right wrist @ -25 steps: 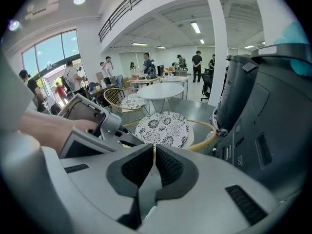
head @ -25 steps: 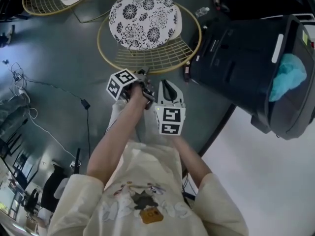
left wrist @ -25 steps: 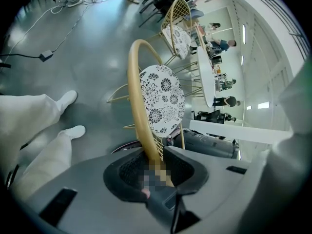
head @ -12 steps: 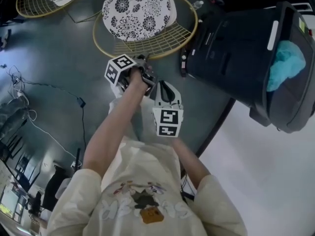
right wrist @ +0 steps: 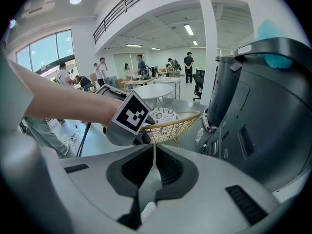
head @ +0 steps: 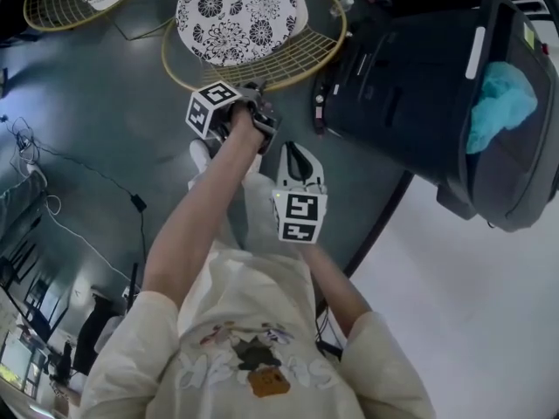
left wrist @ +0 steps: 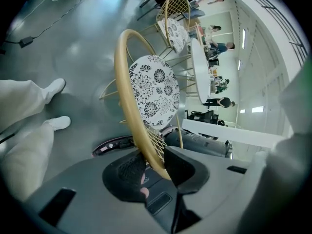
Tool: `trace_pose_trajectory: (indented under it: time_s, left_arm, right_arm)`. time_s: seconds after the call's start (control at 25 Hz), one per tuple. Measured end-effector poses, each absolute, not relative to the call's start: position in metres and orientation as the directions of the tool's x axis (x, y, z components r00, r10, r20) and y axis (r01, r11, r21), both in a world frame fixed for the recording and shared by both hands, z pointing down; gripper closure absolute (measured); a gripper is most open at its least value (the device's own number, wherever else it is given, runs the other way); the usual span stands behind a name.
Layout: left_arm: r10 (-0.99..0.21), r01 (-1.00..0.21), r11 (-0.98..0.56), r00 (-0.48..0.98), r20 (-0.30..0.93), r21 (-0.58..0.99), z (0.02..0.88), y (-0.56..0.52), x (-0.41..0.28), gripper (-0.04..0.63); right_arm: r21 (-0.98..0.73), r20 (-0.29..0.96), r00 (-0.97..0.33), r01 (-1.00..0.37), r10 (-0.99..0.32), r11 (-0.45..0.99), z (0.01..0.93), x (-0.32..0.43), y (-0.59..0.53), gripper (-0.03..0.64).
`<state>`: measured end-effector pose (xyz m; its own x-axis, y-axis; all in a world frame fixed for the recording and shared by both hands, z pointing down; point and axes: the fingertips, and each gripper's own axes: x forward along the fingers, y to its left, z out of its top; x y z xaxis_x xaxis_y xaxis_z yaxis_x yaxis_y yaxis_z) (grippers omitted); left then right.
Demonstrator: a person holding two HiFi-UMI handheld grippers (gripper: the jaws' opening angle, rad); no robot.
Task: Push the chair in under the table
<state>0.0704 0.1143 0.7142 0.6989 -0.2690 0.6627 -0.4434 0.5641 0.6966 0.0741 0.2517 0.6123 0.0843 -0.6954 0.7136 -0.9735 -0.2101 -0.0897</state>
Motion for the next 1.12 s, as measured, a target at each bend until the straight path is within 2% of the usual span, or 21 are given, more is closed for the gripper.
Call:
trace_pose_trajectory:
  time_s: [0.32, 0.56, 0.84, 1.12]
  left_arm:
    - [-0.317, -0.414, 0.539, 0.707, 0.632, 0.734, 0.709, 0.112, 0.080, 0.474]
    - [-0.346, -0.430, 0.370, 0.759, 0.552, 0.823, 0.697, 0.147, 0.050, 0.476]
    - [-0.285, -0.506, 0.170, 0.796, 0.534, 0.846, 0.677, 0.170, 0.028, 0.476]
    - [-0.233, -0.494, -0.050, 0.851, 0.470, 0.868, 0.613, 0.200, 0.008, 0.476]
  right_arm:
    - [-0.100, 0.704, 0.090, -0.970, -0.705, -0.223, 0.608, 0.070, 0.276, 0.595]
    - [-0.110, 0.687, 0.097, -0.966, -0.720, -0.236, 0.614, 0.056, 0.325, 0.595]
    - [-0.100, 0.673, 0.093, -0.971, -0.734, -0.215, 0.616, 0.055, 0.329, 0.595]
    - [-0.115, 0.632, 0.091, -0.971, -0.769, -0.209, 0.587, 0.045, 0.326, 0.595]
